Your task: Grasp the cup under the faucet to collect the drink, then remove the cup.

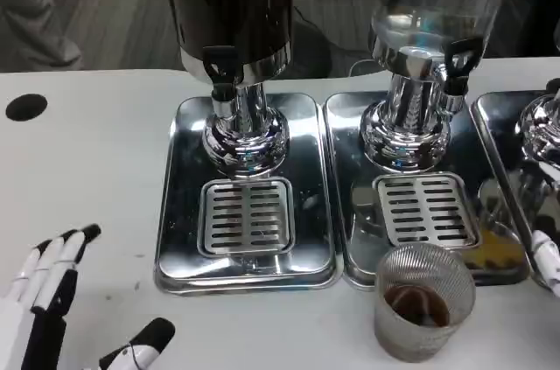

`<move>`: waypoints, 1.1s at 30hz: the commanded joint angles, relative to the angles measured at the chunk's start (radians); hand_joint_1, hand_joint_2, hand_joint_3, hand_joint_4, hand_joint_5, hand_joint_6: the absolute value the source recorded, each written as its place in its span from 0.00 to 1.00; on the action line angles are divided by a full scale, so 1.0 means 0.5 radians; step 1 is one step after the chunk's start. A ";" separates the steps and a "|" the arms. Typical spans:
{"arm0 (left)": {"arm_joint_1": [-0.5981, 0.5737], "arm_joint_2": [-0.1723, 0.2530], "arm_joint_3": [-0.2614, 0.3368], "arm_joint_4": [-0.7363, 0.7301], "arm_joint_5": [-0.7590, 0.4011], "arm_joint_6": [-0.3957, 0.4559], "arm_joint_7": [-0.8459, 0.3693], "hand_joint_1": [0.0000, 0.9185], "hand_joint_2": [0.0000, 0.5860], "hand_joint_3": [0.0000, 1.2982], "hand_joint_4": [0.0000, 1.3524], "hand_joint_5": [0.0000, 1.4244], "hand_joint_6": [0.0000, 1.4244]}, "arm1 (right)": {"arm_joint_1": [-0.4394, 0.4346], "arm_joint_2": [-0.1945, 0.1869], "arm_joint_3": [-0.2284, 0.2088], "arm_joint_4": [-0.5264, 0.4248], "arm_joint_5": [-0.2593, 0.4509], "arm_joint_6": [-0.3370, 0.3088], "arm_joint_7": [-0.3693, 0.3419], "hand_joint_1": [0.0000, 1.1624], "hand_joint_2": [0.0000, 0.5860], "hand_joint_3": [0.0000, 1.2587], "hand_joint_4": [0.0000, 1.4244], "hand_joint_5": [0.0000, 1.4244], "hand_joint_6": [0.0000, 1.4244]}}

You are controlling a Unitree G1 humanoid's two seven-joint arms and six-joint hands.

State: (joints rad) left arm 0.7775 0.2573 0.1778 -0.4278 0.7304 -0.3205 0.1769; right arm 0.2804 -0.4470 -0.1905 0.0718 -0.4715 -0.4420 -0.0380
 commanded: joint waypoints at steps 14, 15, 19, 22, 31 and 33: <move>-0.091 0.051 -0.017 0.089 0.197 0.075 0.074 0.00 0.14 0.04 0.00 0.02 0.14 | 0.226 -0.029 0.043 -0.154 -0.297 0.041 -0.284 0.28 1.00 0.10 0.00 0.00 0.00; -0.095 0.055 -0.021 0.092 0.201 0.085 0.061 0.00 0.14 0.04 0.00 0.02 0.14 | 0.239 -0.036 0.059 -0.183 -0.377 0.051 -0.317 0.28 1.00 0.10 0.00 0.00 0.00; -0.099 0.069 -0.038 0.098 0.226 0.104 0.051 0.00 0.14 0.04 0.00 0.02 0.14 | 0.273 -0.044 0.118 -0.262 -0.583 0.086 -0.400 0.28 1.00 0.11 0.00 0.00 0.00; -0.098 0.078 -0.057 0.097 0.243 0.115 0.049 0.00 0.14 0.04 0.00 0.02 0.14 | 0.277 -0.049 0.148 -0.275 -0.630 0.117 -0.414 0.28 1.00 0.11 0.00 0.00 0.00; -0.078 0.104 -0.091 0.091 0.247 0.137 0.079 0.00 0.15 0.04 0.00 0.02 0.14 | 0.300 -0.062 0.183 -0.282 -0.602 0.147 -0.425 0.27 1.00 0.11 0.00 0.00 0.00; -0.071 0.106 -0.087 0.087 0.242 0.135 0.084 0.00 0.15 0.04 0.00 0.02 0.14 | 0.314 -0.063 0.176 -0.286 -0.588 0.143 -0.431 0.27 1.00 0.11 0.00 0.00 0.00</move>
State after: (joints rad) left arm 0.7349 0.2997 0.1366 -0.3861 0.8407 -0.2586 0.2100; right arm 0.4213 -0.4725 -0.0995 -0.0523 -0.7797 -0.3749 -0.2353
